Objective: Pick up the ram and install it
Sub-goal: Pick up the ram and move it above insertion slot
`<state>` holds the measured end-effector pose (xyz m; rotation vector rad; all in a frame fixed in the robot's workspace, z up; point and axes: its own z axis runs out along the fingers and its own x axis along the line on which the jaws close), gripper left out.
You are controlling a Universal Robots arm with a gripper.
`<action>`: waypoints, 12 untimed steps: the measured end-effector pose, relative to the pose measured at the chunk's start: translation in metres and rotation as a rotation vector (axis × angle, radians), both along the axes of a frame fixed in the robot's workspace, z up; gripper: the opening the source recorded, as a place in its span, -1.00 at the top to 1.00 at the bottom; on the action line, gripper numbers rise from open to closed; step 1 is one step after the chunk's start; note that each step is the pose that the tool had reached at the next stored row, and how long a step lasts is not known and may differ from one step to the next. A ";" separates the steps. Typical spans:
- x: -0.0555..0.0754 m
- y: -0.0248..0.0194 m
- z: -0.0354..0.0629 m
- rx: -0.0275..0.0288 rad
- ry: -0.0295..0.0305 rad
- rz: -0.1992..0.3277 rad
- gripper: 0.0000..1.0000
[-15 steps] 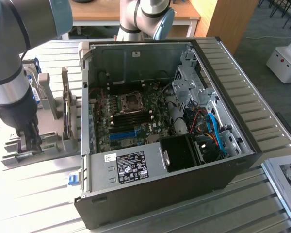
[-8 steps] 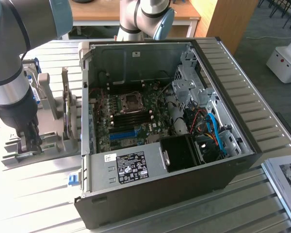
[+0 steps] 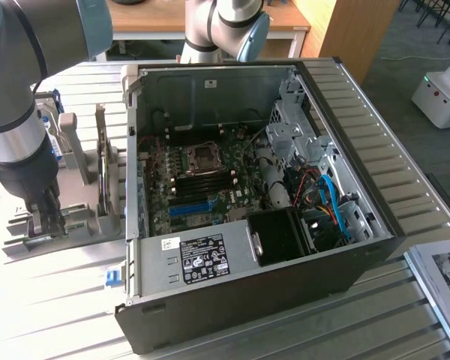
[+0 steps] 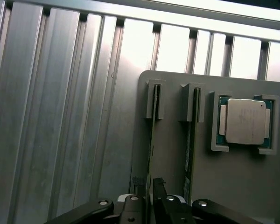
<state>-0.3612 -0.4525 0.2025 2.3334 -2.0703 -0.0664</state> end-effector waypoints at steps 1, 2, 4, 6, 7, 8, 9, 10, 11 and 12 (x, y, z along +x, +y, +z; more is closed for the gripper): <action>0.000 0.0000 -0.0001 -0.0002 0.0002 0.000 0.58; 0.000 0.0000 -0.0002 -0.0002 0.0003 0.000 0.58; 0.000 0.0000 -0.0003 -0.0002 0.0002 0.000 0.58; 0.000 0.0000 -0.0003 -0.0001 0.0002 0.000 0.58; 0.000 0.0000 -0.0004 -0.0001 0.0001 0.000 0.58; 0.000 0.0000 -0.0004 -0.0001 0.0001 0.000 0.58; 0.000 0.0000 -0.0003 -0.0001 0.0002 0.000 0.58; 0.000 0.0000 -0.0004 -0.0001 0.0001 0.000 0.58; 0.000 0.0000 -0.0004 -0.0001 0.0001 0.000 0.60; 0.000 0.0000 -0.0004 0.0000 0.0002 0.000 0.60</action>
